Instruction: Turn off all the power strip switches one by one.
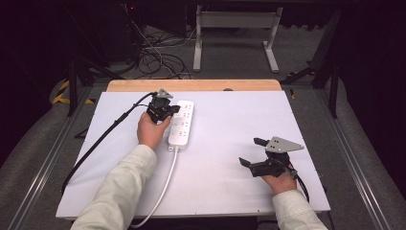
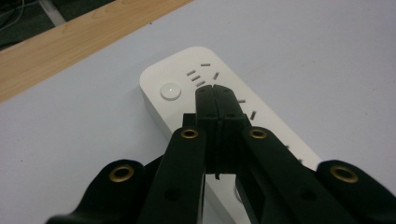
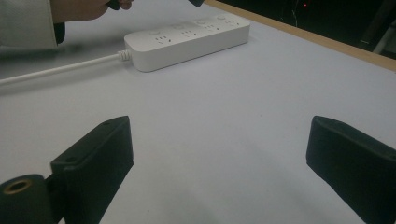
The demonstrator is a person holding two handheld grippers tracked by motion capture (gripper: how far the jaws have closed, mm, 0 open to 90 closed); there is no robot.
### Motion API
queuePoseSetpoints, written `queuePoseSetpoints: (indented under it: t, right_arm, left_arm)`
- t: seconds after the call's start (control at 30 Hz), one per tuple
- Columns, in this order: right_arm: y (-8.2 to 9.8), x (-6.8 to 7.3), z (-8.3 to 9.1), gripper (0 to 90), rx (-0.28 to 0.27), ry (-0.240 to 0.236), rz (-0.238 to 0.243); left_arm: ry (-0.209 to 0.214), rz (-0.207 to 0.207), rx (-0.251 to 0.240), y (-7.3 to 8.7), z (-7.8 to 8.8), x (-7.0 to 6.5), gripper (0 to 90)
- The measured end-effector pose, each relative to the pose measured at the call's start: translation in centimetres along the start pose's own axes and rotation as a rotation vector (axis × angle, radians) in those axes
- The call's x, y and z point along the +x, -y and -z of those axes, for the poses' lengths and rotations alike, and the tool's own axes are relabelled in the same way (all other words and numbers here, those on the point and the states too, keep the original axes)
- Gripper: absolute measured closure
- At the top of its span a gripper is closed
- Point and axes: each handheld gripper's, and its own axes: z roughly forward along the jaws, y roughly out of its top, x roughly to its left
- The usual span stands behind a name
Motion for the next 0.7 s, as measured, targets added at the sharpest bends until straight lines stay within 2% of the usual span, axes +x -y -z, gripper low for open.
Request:
queuePoseSetpoints:
  t: [0.07,0.23,0.4,0.5,0.63,0.7]
  right_arm:
    - [0.2,0.0,0.1,8.1,0.002,0.000,-0.006]
    - [0.2,-0.1,0.2,8.1,-0.001,0.000,-0.008]
    - [0.2,-0.1,0.1,8.1,-0.003,-0.001,-0.008]
    - [0.1,0.0,0.1,8.1,-0.002,-0.002,-0.005]
    - [0.1,0.0,0.2,8.1,-0.004,0.001,-0.008]
    - [0.1,0.1,0.3,8.1,-0.005,-0.001,-0.006]
  left_arm:
    - [0.030,0.021,0.010,0.0,-0.6,0.3,90.0]
    - [0.012,0.019,0.055,0.4,-1.5,0.4,90.0]
    - [0.018,0.040,0.053,0.4,-1.7,0.3,90.0]
    - [0.004,0.029,0.052,0.7,-1.9,-0.2,90.0]
    - [-0.050,0.012,0.036,0.8,-2.1,-1.0,90.0]
    - [-0.049,0.012,0.041,0.8,-2.0,-1.0,90.0]
